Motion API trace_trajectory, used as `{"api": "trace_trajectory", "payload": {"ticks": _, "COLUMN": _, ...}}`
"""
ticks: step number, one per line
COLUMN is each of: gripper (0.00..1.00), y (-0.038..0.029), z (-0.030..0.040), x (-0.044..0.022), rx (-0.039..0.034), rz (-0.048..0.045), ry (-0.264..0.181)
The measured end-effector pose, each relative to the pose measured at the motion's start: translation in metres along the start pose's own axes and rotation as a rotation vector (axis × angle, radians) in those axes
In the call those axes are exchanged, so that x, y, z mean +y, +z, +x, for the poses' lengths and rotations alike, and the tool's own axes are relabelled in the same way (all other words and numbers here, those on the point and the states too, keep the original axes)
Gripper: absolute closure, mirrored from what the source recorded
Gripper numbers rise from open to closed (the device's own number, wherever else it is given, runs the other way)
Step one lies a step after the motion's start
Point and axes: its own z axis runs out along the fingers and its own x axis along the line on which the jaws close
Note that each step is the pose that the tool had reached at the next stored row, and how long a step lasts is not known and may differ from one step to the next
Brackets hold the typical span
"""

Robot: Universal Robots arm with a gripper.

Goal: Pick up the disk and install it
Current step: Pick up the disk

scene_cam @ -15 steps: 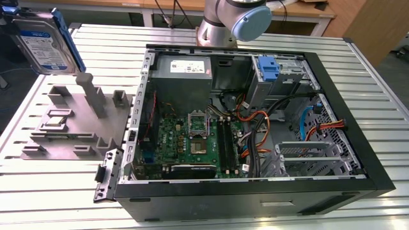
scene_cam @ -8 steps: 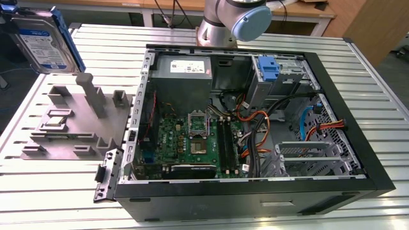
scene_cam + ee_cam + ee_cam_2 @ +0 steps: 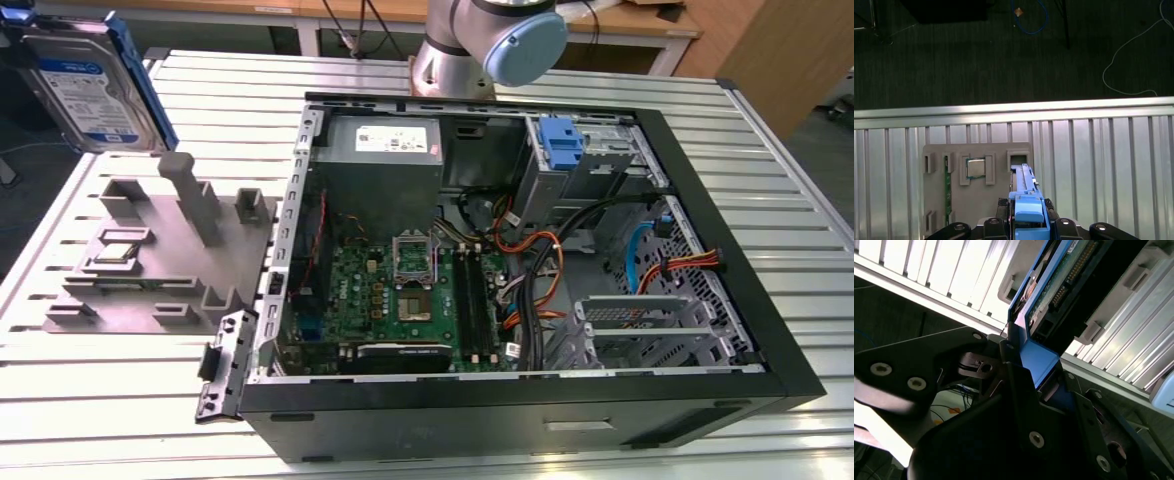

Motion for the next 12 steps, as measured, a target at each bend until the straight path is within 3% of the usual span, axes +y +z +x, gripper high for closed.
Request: {"api": "trace_trajectory", "payload": {"ticks": 12, "gripper": 0.63, "y": -0.0033, "z": -0.0001, "x": 0.0000, "rx": 0.0000, "rz": 0.0000, "ry": 0.000}}
